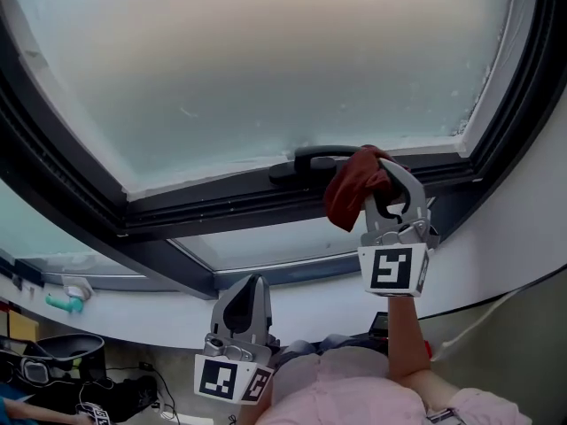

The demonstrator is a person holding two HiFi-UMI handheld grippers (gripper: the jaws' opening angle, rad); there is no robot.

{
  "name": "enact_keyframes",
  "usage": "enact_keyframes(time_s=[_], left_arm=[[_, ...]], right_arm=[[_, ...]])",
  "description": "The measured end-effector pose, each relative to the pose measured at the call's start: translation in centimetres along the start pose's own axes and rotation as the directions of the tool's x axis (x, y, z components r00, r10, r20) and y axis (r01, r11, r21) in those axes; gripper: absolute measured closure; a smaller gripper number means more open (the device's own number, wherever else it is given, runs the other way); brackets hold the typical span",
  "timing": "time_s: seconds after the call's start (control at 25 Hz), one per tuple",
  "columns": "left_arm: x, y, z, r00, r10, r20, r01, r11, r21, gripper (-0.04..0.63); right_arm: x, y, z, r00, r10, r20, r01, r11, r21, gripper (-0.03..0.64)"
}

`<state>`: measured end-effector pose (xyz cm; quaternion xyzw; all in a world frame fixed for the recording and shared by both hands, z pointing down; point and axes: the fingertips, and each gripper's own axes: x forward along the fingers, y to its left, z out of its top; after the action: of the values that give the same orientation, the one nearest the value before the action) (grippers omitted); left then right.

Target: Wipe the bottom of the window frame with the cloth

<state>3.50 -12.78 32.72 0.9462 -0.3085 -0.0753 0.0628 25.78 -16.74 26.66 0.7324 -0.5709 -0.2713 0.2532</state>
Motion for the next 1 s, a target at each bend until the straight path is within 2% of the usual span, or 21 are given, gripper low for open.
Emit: enact_keyframes(time_s=[0.12, 0.24, 0.44, 0.8, 1.0], left_arm=[[-0.4, 0.2, -0.1, 1.000, 0.009, -0.002, -0.009, 1.000, -0.002, 0.597], [-0.9, 0.7, -0.3, 1.000, 0.023, -0.002, -0.023, 1.000, -0.011, 0.597], [-1.4, 1.4, -0.8, 0.999, 0.033, -0.005, -0.033, 0.999, -0.025, 0.597], [-0.8, 0.3, -0.8, 1.000, -0.013, 0.000, 0.013, 0.999, -0.030, 0.597], [-1.0, 0.4, -0.6, 1.000, -0.006, 0.008, 0.006, 1.000, -0.030, 0.597]], right_arm=[[1.7, 4.9, 0.9, 0.996, 0.089, 0.020, -0.090, 0.996, 0.013, 0.543], [2.5, 6.6, 0.8, 0.994, 0.112, 0.009, -0.112, 0.994, 0.011, 0.543], [2.5, 7.0, 0.7, 0.996, 0.093, 0.003, -0.093, 0.996, -0.008, 0.552], [2.2, 7.1, 0.2, 0.991, 0.137, -0.006, -0.137, 0.991, 0.011, 0.552], [2.1, 6.7, -0.3, 0.991, 0.133, -0.010, -0.133, 0.991, 0.023, 0.552]])
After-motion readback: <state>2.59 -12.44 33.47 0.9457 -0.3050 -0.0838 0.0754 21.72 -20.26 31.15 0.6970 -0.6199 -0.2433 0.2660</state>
